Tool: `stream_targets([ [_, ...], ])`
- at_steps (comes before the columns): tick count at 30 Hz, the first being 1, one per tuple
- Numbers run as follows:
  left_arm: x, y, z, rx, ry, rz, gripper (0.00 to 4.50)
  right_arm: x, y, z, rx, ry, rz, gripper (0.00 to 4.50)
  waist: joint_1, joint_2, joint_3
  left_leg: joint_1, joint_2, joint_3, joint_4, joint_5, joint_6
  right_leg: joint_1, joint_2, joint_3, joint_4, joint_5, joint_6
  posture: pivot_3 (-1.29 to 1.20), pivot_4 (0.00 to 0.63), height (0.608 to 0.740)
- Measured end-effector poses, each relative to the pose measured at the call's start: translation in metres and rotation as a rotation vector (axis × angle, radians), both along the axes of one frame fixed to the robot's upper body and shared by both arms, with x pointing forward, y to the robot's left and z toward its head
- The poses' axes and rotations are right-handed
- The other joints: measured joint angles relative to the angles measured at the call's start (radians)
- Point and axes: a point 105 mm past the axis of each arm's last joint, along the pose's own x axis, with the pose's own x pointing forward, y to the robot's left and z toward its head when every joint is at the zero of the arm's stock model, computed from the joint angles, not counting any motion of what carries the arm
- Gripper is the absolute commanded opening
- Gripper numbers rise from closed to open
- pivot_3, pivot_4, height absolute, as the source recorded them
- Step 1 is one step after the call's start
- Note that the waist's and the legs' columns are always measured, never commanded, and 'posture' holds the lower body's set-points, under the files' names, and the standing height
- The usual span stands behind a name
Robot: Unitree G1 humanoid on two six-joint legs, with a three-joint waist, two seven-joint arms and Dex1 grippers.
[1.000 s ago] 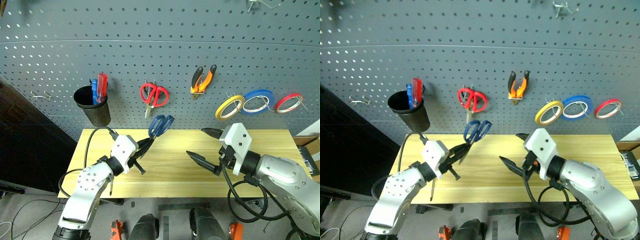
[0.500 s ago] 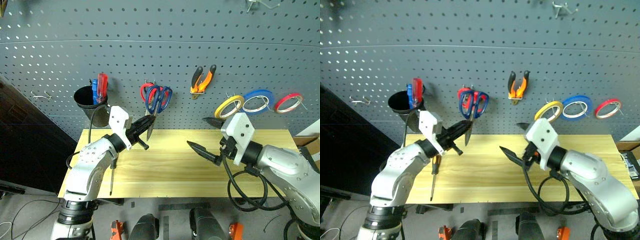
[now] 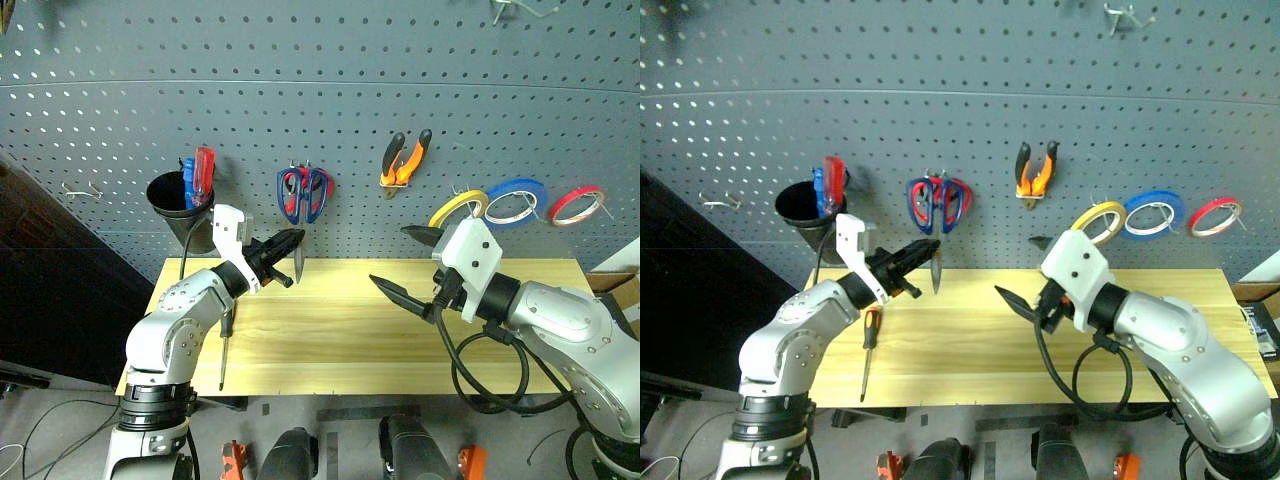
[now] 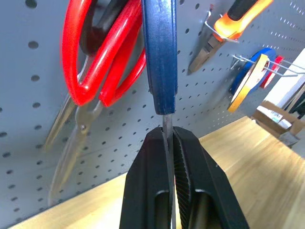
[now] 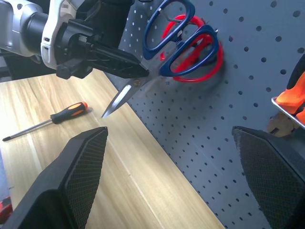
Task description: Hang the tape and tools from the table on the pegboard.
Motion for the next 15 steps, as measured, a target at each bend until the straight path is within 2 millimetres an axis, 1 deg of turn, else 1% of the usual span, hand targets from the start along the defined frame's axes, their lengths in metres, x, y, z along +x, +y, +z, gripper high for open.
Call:
stream_targets([
  [3, -0.006, -0.003, 0.0, -0.003, 0.014, -0.029, 0.01, 0.0, 0.0, 0.0, 0.0, 0.001, 0.0, 4.5, 0.001, 0.0, 0.0, 0.0, 0.0, 0.0, 0.0, 0.0, 0.0, 0.0, 0.0, 0.0, 0.0, 0.0, 0.0, -0.07, 0.187, 0.74],
  [5, -0.006, -0.004, -0.002, -0.007, 0.03, -0.042, 0.01, 0.001, 0.001, 0.0, 0.001, -0.001, 0.0, 4.5, 0.001, 0.0, 0.0, 0.0, 0.0, 0.0, 0.0, 0.0, 0.0, 0.0, 0.0, 0.0, 0.0, 0.0, 0.0, -0.07, 0.187, 0.74],
  [7, -0.003, -0.005, -0.002, -0.012, 0.04, -0.046, 0.59, 0.002, 0.002, 0.002, 0.003, -0.01, 0.001, 4.5, 0.001, 0.0, 0.0, 0.0, 0.0, 0.0, 0.0, 0.0, 0.0, 0.0, 0.0, 0.0, 0.0, 0.0, 0.0, -0.07, 0.187, 0.74],
  [9, 0.005, -0.002, -0.004, -0.013, 0.048, -0.019, 1.07, 0.002, 0.003, 0.005, 0.006, -0.027, 0.008, 4.5, 0.001, 0.0, 0.0, 0.0, 0.0, 0.0, 0.0, 0.0, 0.0, 0.0, 0.0, 0.0, 0.001, 0.0, 0.0, -0.08, 0.187, 0.74],
  [15, 0.017, 0.01, -0.015, 0.025, 0.05, 0.069, 2.87, 0.003, 0.006, 0.005, 0.021, -0.029, 0.012, 4.5, 0.0, 0.0, 0.0, 0.0, 0.0, 0.0, 0.0, 0.0, 0.0, -0.001, 0.0, 0.0, 0.0, 0.0, 0.0, -0.08, 0.189, 0.74],
])
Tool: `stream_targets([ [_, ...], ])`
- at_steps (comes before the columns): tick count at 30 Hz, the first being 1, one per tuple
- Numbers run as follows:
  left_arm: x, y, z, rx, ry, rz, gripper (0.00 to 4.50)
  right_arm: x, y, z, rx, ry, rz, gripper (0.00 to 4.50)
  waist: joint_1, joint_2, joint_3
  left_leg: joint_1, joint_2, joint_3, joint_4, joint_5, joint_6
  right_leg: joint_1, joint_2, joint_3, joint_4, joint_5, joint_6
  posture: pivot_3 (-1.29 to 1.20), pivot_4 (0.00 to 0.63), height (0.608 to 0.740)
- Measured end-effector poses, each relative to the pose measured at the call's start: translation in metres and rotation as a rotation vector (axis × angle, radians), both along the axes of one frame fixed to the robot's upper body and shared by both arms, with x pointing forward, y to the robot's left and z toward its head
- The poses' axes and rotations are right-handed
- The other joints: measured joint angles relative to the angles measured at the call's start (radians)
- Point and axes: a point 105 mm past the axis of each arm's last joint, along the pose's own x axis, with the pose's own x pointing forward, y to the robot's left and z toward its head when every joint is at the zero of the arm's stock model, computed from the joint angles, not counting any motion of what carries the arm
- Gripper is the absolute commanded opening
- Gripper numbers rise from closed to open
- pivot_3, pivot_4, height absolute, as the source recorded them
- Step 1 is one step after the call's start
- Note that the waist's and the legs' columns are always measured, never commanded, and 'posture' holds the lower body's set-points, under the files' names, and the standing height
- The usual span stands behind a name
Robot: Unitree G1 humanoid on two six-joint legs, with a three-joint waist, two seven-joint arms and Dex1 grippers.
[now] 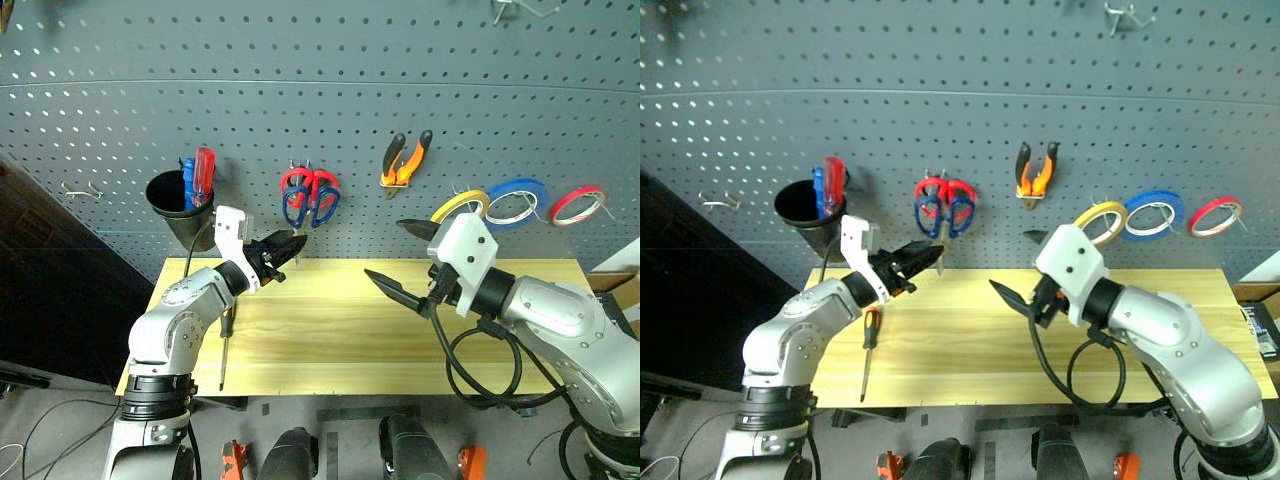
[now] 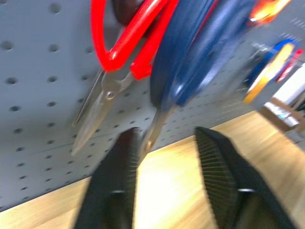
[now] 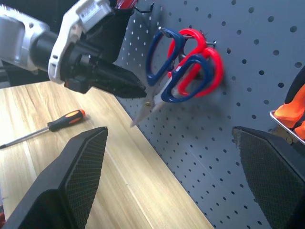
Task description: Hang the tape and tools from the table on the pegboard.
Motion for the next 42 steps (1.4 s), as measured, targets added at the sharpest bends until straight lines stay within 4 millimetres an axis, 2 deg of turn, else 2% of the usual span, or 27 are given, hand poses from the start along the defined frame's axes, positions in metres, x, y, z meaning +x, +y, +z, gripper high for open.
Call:
stream_targets([
  [4, -0.003, 0.01, -0.011, 0.059, -0.008, 0.07, 4.05, 0.0, -0.002, -0.005, 0.0, 0.013, -0.011, 4.5, -0.002, 0.0, 0.0, 0.0, 0.0, 0.0, -0.001, 0.0, 0.0, 0.0, -0.001, 0.001, 0.0, 0.0, 0.0, -0.06, 0.191, 0.74],
  [8, -0.017, 0.026, -0.035, 0.16, 0.027, 0.148, 4.05, -0.001, 0.0, -0.012, 0.048, 0.06, -0.019, 4.5, -0.001, 0.0, 0.0, 0.0, 0.001, 0.0, -0.001, 0.0, 0.0, -0.001, -0.001, 0.002, 0.0, 0.0, 0.0, -0.05, 0.192, 0.74],
  [15, -0.029, 0.066, -0.046, 0.375, -0.032, 0.333, 4.05, -0.005, 0.007, -0.02, 0.167, 0.172, -0.01, 4.5, 0.005, -0.001, -0.001, 0.001, 0.0, 0.0, 0.0, 0.0, 0.0, 0.0, -0.001, 0.001, 0.0, 0.0, 0.0, -0.03, 0.196, 0.74],
  [18, -0.035, 0.087, -0.065, 0.456, 0.05, 0.382, 4.48, -0.006, 0.013, -0.027, 0.211, 0.247, -0.014, 4.5, 0.004, -0.001, -0.002, 0.001, 0.001, 0.0, -0.001, 0.0, 0.0, -0.001, -0.001, 0.001, 0.001, 0.0, 0.0, -0.02, 0.199, 0.74],
  [22, -0.039, 0.113, -0.092, 0.535, 0.213, 0.453, 4.48, -0.002, 0.016, -0.039, 0.219, 0.352, -0.052, 4.5, 0.004, -0.001, -0.002, 0.001, 0.0, 0.0, -0.001, 0.0, 0.0, -0.001, 0.0, 0.001, 0.002, 0.0, 0.0, -0.02, 0.202, 0.74],
  [26, -0.039, 0.137, -0.117, 0.577, 0.405, 0.548, 4.48, -0.005, 0.03, -0.041, 0.219, 0.427, 0.009, 4.5, 0.004, -0.001, -0.002, 0.001, -0.001, 0.0, 0.0, 0.0, 0.0, -0.002, 0.0, 0.001, 0.005, 0.0, 0.0, -0.03, 0.205, 0.74],
  [31, -0.036, 0.135, -0.139, 0.565, 0.579, 0.525, 4.48, -0.011, 0.046, -0.047, 0.11, 0.456, 0.098, 4.5, 0.002, -0.002, -0.003, 0.001, -0.001, 0.0, 0.0, 0.0, 0.0, -0.002, 0.0, 0.001, 0.006, 0.0, 0.0, -0.03, 0.207, 0.74],
  [37, -0.035, 0.13, -0.157, 0.517, 0.686, 0.502, 4.48, -0.017, 0.06, -0.047, 0.03, 0.453, 0.191, 4.5, -0.001, -0.002, -0.003, 0.001, -0.001, 0.001, 0.0, 0.0, 0.0, -0.004, 0.0, 0.002, 0.006, 0.0, 0.0, -0.05, 0.207, 0.74],
  [42, -0.032, 0.132, -0.158, 0.499, 0.697, 0.511, 2.98, -0.02, 0.068, -0.049, -0.038, 0.44, 0.246, 4.5, -0.001, -0.003, -0.003, 0.001, -0.001, 0.001, 0.0, 0.0, 0.0, -0.005, -0.002, 0.003, 0.007, 0.0, 0.0, -0.05, 0.201, 0.74],
])
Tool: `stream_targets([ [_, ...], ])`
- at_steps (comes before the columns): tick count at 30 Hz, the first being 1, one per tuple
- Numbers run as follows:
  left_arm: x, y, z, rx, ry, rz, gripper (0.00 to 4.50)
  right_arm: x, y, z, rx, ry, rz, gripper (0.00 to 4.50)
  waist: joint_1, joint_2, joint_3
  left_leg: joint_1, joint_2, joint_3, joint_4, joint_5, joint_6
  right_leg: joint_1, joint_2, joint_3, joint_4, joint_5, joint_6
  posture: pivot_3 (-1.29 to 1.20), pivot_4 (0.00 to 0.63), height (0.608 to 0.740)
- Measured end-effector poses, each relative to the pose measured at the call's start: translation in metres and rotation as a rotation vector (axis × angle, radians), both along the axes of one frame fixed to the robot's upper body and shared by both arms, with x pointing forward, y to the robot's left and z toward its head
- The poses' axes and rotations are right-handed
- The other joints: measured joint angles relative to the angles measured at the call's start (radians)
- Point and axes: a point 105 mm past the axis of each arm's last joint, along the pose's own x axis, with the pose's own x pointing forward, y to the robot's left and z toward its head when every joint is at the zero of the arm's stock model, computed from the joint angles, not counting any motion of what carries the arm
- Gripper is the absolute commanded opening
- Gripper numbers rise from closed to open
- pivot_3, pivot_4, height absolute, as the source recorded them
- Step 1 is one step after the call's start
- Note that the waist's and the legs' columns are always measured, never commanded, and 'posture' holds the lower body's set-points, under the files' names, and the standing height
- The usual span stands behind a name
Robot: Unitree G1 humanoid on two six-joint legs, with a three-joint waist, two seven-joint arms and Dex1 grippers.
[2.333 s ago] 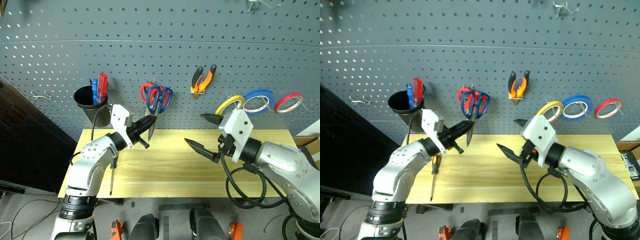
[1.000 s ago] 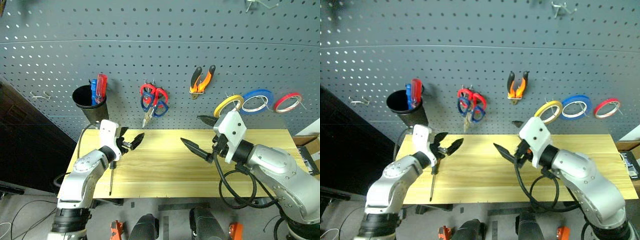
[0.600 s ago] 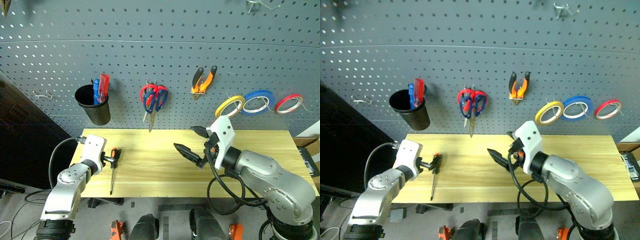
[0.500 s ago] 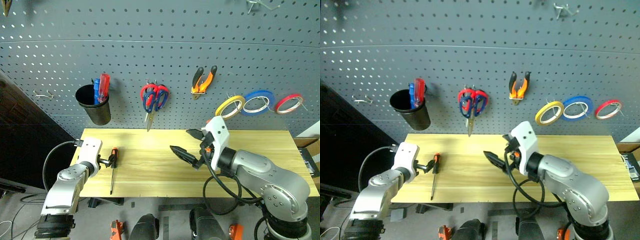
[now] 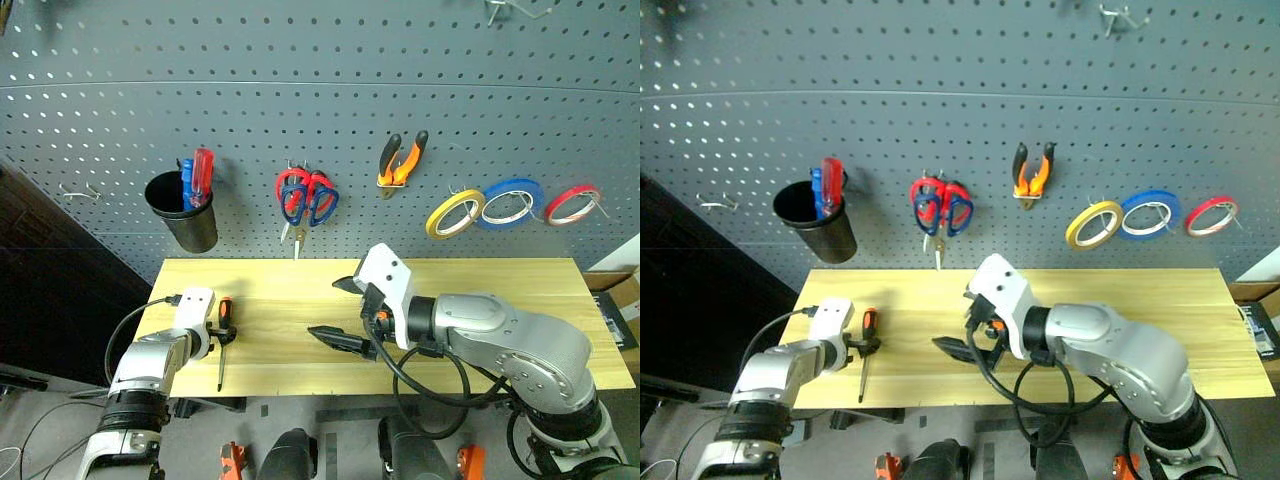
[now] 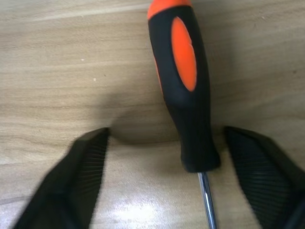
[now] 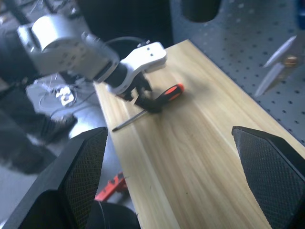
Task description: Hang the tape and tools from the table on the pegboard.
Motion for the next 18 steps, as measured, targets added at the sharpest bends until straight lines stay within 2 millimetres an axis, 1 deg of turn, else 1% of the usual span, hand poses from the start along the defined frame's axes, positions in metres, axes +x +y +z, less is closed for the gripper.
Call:
stream_targets([
  [4, 0.001, -0.003, 0.0, -0.01, -0.007, -0.003, 1.71, 0.002, 0.002, -0.002, -0.012, -0.008, 0.013, 4.5, 0.001, -0.001, -0.001, 0.0, 0.0, 0.0, 0.0, 0.0, 0.0, 0.0, -0.001, 0.0, 0.0, 0.0, 0.0, -0.05, 0.196, 0.74],
  [8, 0.0, -0.001, 0.0, -0.014, -0.018, 0.004, 0.56, 0.006, -0.003, -0.002, -0.025, -0.024, 0.001, 4.5, 0.0, -0.001, -0.001, 0.0, 0.0, 0.0, 0.0, 0.0, 0.0, -0.001, -0.001, 0.0, 0.0, 0.0, 0.0, -0.04, 0.185, 0.74],
  [12, -0.011, 0.001, -0.002, 0.008, -0.059, -0.012, 0.55, 0.009, -0.008, -0.001, -0.041, -0.054, -0.001, 4.5, -0.001, -0.001, -0.002, -0.001, 0.0, 0.001, -0.001, 0.0, -0.001, -0.002, -0.002, 0.002, 0.0, 0.0, 0.0, -0.03, 0.183, 0.74],
  [13, -0.015, 0.001, 0.0, 0.017, -0.093, -0.019, 0.55, 0.011, -0.009, 0.001, -0.043, -0.081, -0.003, 4.5, 0.0, -0.002, -0.002, -0.002, 0.0, 0.002, -0.001, 0.0, -0.001, -0.004, -0.002, 0.002, 0.0, 0.0, 0.0, -0.02, 0.184, 0.74],
  [17, -0.031, -0.008, 0.014, 0.032, -0.232, -0.056, 0.55, 0.013, -0.01, 0.014, -0.015, -0.174, 0.015, 4.5, 0.005, -0.002, -0.002, -0.004, 0.001, 0.002, -0.001, 0.0, -0.001, -0.006, -0.003, 0.003, 0.0, 0.0, 0.0, 0.02, 0.179, 0.74],
  [18, -0.036, -0.015, 0.022, 0.033, -0.294, -0.081, 0.55, 0.01, -0.012, 0.017, -0.002, -0.196, 0.03, 4.5, 0.008, -0.003, -0.003, -0.004, 0.0, 0.002, -0.001, 0.0, -0.001, -0.006, -0.003, 0.003, -0.001, 0.0, 0.0, 0.02, 0.179, 0.74],
])
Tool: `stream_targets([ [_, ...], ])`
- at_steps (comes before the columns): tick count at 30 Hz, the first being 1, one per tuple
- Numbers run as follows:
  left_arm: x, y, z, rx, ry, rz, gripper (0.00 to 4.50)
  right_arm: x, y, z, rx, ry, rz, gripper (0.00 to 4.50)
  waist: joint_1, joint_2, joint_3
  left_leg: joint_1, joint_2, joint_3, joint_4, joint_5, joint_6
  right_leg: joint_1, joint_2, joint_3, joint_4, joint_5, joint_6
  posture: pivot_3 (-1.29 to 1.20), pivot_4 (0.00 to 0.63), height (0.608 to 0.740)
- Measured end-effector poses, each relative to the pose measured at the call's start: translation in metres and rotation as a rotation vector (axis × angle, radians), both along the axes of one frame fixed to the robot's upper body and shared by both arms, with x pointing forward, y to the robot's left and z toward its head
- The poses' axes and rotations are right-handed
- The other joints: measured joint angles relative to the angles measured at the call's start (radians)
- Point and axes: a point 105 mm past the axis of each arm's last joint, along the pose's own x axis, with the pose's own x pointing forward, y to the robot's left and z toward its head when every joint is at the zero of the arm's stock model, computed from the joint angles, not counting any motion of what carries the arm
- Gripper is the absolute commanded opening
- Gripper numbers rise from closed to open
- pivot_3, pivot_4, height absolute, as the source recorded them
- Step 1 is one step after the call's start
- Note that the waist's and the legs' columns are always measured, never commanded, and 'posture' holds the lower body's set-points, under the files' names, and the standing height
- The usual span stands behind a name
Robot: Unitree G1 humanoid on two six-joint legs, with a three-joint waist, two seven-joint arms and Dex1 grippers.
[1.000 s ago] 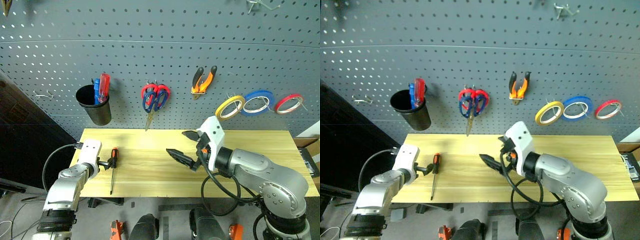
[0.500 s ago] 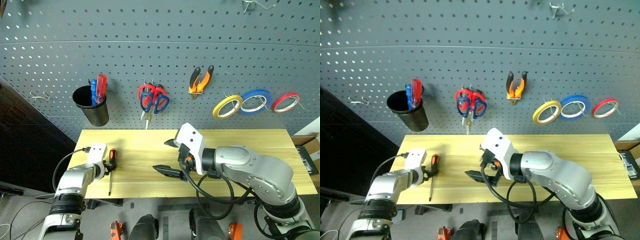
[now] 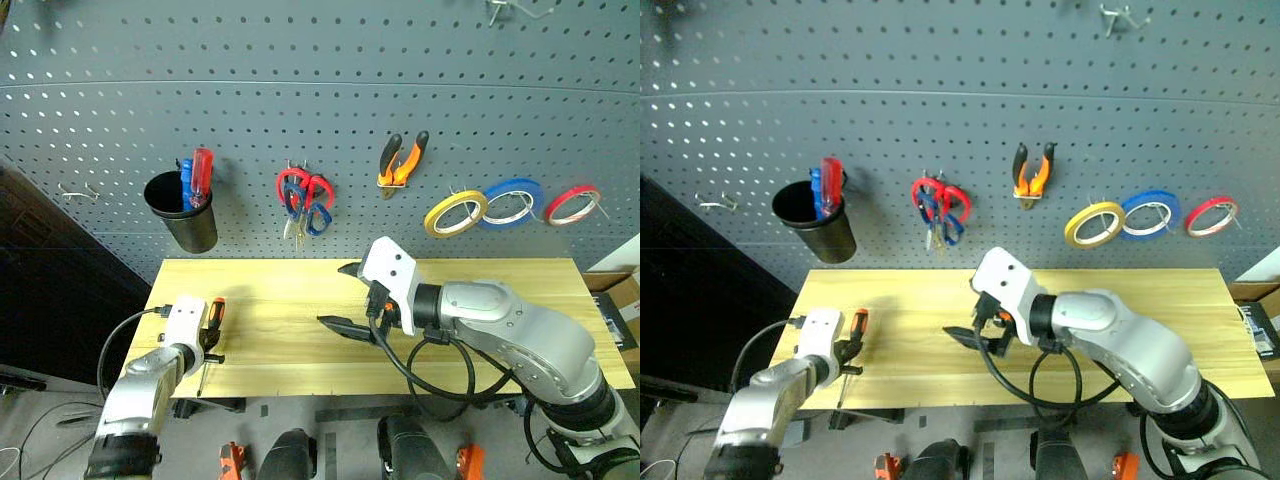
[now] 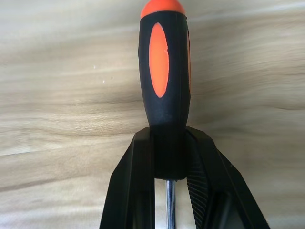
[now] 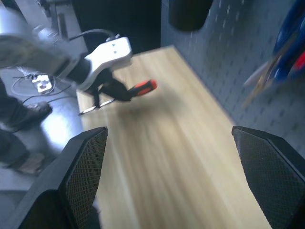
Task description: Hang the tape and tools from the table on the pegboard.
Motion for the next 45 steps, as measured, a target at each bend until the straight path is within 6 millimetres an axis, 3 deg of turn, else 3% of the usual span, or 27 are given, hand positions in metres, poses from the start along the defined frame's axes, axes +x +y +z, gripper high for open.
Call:
stream_targets([
  [6, -0.01, -0.03, 0.054, 0.026, -0.299, -0.141, 0.55, -0.005, -0.016, 0.015, 0.079, -0.097, 0.02, 4.5, 0.027, -0.003, -0.004, 0.0, 0.0, 0.0, 0.0, 0.0, 0.0, 0.002, 0.0, 0.0, 0.0, 0.0, 0.0, 0.09, 0.149, 0.74],
  [9, -0.009, -0.049, 0.093, 0.013, -0.474, -0.202, 0.55, -0.009, -0.021, 0.012, 0.086, -0.066, 0.046, 4.5, 0.043, -0.005, -0.009, 0.001, 0.0, 0.0, 0.001, 0.0, 0.0, 0.003, 0.001, -0.001, 0.0, 0.0, 0.0, 0.12, 0.127, 0.74],
  [14, 0.0, -0.079, 0.175, -0.005, -0.792, -0.293, 0.55, -0.011, -0.025, 0.016, 0.101, -0.064, 0.08, 4.5, 0.059, -0.007, -0.03, 0.002, -0.001, 0.0, 0.001, 0.0, 0.0, 0.006, 0.005, -0.001, 0.0, 0.0, 0.0, 0.15, 0.103, 0.74],
  [18, 0.009, -0.087, 0.216, -0.027, -0.921, -0.297, 0.55, -0.008, -0.028, 0.023, 0.112, -0.077, 0.087, 4.5, 0.064, -0.01, -0.045, 0.004, -0.001, 0.0, 0.001, 0.0, 0.0, 0.008, 0.006, -0.001, 0.0, 0.0, 0.0, 0.15, 0.086, 0.74],
  [21, 0.021, -0.086, 0.272, -0.039, -1.087, -0.273, 0.55, -0.004, -0.028, 0.032, 0.116, -0.108, 0.093, 4.5, 0.078, -0.012, -0.052, 0.005, -0.001, 0.0, 0.002, 0.001, -0.001, 0.009, 0.01, -0.002, 0.0, 0.001, -0.002, 0.15, 0.078, 0.74],
  [24, 0.033, -0.077, 0.297, -0.045, -1.139, -0.232, 0.55, 0.001, -0.029, 0.036, 0.12, -0.116, 0.088, 4.5, 0.078, -0.01, -0.067, 0.006, -0.002, 0.0, 0.001, 0.001, -0.001, 0.01, 0.01, -0.001, -0.001, 0.001, -0.002, 0.14, 0.072, 0.74],
  [27, 0.053, -0.063, 0.296, -0.039, -1.099, -0.174, 0.55, 0.007, -0.031, 0.038, 0.128, -0.119, 0.075, 4.5, 0.077, -0.011, -0.074, 0.006, -0.002, 0.0, 0.001, 0.001, -0.001, 0.01, 0.011, -0.001, -0.001, 0.001, -0.002, 0.13, 0.067, 0.74],
  [30, 0.07, -0.051, 0.279, -0.039, -1.04, -0.135, 0.55, 0.01, -0.029, 0.041, 0.144, -0.13, 0.07, 4.5, 0.077, -0.011, -0.076, 0.006, -0.002, 0.0, 0.002, 0.001, -0.001, 0.01, 0.011, -0.001, 0.0, 0.001, -0.002, 0.12, 0.065, 0.74],
  [37, 0.093, -0.048, 0.241, -0.025, -0.977, -0.126, 0.55, 0.009, -0.025, 0.042, 0.161, -0.138, 0.084, 4.5, 0.072, -0.012, -0.077, 0.006, -0.001, -0.001, 0.002, 0.001, -0.001, 0.009, 0.009, -0.001, -0.001, 0.001, -0.002, 0.07, 0.069, 0.74],
  [40, 0.096, -0.038, 0.226, 0.009, -0.96, -0.074, 1.48, 0.006, -0.023, 0.044, 0.172, -0.142, 0.099, 4.5, 0.063, -0.012, -0.077, 0.006, -0.001, 0.0, 0.002, 0.001, -0.002, 0.009, 0.009, -0.001, 0.0, 0.001, -0.002, 0.06, 0.067, 0.74],
  [45, 0.098, -0.038, 0.216, -0.019, -0.953, -0.051, 3.02, 0.006, -0.022, 0.046, 0.174, -0.148, 0.099, 4.5, 0.051, -0.013, -0.081, 0.006, -0.001, -0.001, 0.002, 0.001, -0.001, 0.009, 0.008, -0.001, 0.001, 0.001, -0.002, 0.05, 0.063, 0.74],
])
